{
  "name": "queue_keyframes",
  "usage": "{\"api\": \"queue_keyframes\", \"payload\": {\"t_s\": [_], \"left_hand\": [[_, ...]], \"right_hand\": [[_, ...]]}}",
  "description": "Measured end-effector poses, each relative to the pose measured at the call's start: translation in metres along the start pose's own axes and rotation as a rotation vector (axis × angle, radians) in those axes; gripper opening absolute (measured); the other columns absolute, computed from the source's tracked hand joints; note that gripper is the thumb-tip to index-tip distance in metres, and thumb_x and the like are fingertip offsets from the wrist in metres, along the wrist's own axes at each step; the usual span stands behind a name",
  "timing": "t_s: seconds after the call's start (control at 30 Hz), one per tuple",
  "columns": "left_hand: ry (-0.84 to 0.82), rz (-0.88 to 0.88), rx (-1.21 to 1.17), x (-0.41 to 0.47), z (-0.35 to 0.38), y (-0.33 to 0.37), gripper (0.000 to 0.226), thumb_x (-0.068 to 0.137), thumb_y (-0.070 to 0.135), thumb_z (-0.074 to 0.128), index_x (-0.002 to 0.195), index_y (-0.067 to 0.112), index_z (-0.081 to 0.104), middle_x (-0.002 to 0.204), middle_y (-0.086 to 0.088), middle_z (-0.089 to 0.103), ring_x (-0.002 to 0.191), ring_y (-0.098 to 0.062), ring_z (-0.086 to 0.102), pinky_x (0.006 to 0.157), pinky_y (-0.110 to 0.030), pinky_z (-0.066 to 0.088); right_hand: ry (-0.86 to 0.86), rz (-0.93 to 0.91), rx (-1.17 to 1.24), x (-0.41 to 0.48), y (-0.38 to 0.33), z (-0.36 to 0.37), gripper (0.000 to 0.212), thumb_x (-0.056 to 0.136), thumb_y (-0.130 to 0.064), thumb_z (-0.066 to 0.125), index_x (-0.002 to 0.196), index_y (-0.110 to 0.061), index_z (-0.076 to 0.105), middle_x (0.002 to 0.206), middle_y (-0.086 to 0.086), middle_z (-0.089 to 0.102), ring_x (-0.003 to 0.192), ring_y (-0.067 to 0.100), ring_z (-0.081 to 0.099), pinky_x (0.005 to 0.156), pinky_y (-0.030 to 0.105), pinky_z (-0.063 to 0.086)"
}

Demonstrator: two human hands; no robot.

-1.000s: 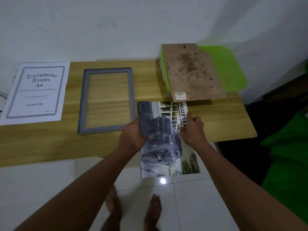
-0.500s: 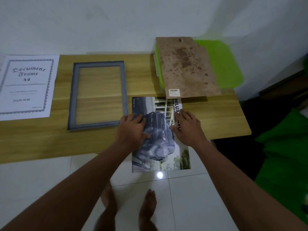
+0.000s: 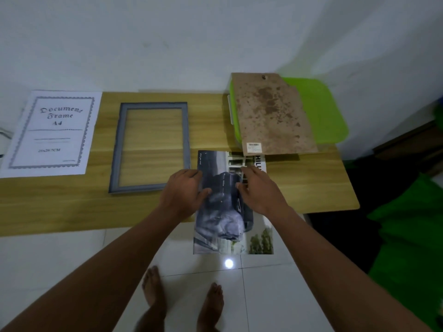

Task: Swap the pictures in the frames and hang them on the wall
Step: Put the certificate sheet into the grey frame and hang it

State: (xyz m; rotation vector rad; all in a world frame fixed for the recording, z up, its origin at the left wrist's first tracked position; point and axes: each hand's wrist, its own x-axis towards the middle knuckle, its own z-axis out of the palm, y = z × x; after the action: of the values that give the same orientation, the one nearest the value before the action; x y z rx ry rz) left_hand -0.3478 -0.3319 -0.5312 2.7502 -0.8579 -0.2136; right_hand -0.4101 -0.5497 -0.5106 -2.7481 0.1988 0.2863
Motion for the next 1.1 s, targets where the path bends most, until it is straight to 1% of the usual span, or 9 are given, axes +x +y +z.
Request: {"api": "queue_keyframes", "payload": {"t_s": [0.07,0.2,0.3,0.4,0.57,0.87,0.97,1.03,1.1], "left_hand": [[0.029,-0.052,-0.046,-0.005,-0.015,-0.01,0.05,0.09,0.043,0.06,0.116,0.001,0.064,0.113,-0.016,0.067,0.106,-0.034,0.06,0.089,-0.039,0.047],[0.078,-0.189,-0.089,-0.017,-0.051,-0.046,0.055,0.092,0.047,0.055,0.128,0.006,0.059,0.126,-0.013,0.062,0.117,-0.03,0.055,0.095,-0.039,0.046],[0.121,-0.284,-0.099,-0.03,-0.08,-0.085,0.056,0.092,0.051,0.052,0.13,0.01,0.058,0.129,-0.01,0.06,0.12,-0.026,0.053,0.097,-0.038,0.045],[0.157,-0.355,-0.109,-0.044,-0.106,-0.129,0.057,0.093,0.052,0.052,0.131,0.011,0.056,0.13,-0.01,0.059,0.119,-0.026,0.054,0.096,-0.038,0.045],[0.179,-0.43,-0.169,-0.062,-0.134,-0.218,0.054,0.092,0.048,0.055,0.13,0.01,0.057,0.13,-0.01,0.059,0.122,-0.026,0.053,0.1,-0.038,0.042],[0.142,-0.5,-0.247,-0.068,-0.137,-0.369,0.053,0.086,0.037,0.068,0.126,0.003,0.06,0.123,-0.015,0.063,0.116,-0.03,0.057,0.096,-0.04,0.044],[0.108,-0.53,-0.238,-0.062,-0.13,-0.403,0.057,0.084,0.038,0.07,0.128,0.003,0.058,0.128,-0.015,0.06,0.12,-0.031,0.055,0.098,-0.041,0.044],[0.097,-0.548,-0.258,-0.059,-0.123,-0.421,0.052,0.081,0.037,0.072,0.121,0.006,0.061,0.12,-0.012,0.062,0.113,-0.032,0.057,0.092,-0.041,0.047],[0.112,-0.549,-0.264,-0.057,-0.116,-0.433,0.043,0.076,0.037,0.077,0.104,0.007,0.062,0.103,-0.008,0.064,0.097,-0.032,0.059,0.079,-0.04,0.05]], "right_hand": [[-0.022,-0.02,0.02,0.006,-0.02,-0.005,0.045,0.1,-0.033,0.051,0.138,-0.011,0.048,0.138,0.01,0.051,0.124,0.029,0.05,0.099,0.04,0.046],[-0.063,-0.075,0.012,0.026,-0.068,-0.016,0.047,0.1,-0.036,0.05,0.137,-0.008,0.049,0.136,0.012,0.052,0.124,0.031,0.051,0.097,0.04,0.046],[-0.072,-0.127,-0.002,0.047,-0.116,-0.02,0.038,0.101,-0.034,0.048,0.128,-0.008,0.053,0.123,0.01,0.056,0.113,0.031,0.055,0.082,0.036,0.046],[-0.092,-0.166,0.015,0.069,-0.167,-0.019,0.044,0.102,-0.032,0.048,0.139,-0.009,0.045,0.131,0.011,0.054,0.122,0.03,0.052,0.091,0.038,0.049],[-0.107,-0.211,-0.004,0.108,-0.255,-0.006,0.043,0.103,-0.032,0.046,0.139,-0.01,0.045,0.133,0.009,0.052,0.122,0.027,0.051,0.095,0.038,0.046],[-0.176,-0.097,0.082,0.184,-0.37,0.057,0.041,0.1,-0.031,0.05,0.132,-0.006,0.052,0.13,0.013,0.057,0.12,0.03,0.054,0.096,0.039,0.049],[-0.173,-0.045,0.081,0.205,-0.39,0.084,0.025,0.097,-0.032,0.053,0.11,-0.011,0.059,0.11,0.008,0.058,0.107,0.029,0.06,0.086,0.04,0.053],[-0.168,0.008,0.042,0.214,-0.398,0.099,0.026,0.098,-0.033,0.053,0.108,-0.01,0.058,0.108,0.008,0.054,0.105,0.028,0.059,0.082,0.039,0.052],[-0.157,0.065,-0.005,0.221,-0.405,0.11,0.036,0.099,-0.035,0.053,0.12,-0.006,0.056,0.122,0.011,0.048,0.115,0.029,0.051,0.085,0.038,0.048]]}}
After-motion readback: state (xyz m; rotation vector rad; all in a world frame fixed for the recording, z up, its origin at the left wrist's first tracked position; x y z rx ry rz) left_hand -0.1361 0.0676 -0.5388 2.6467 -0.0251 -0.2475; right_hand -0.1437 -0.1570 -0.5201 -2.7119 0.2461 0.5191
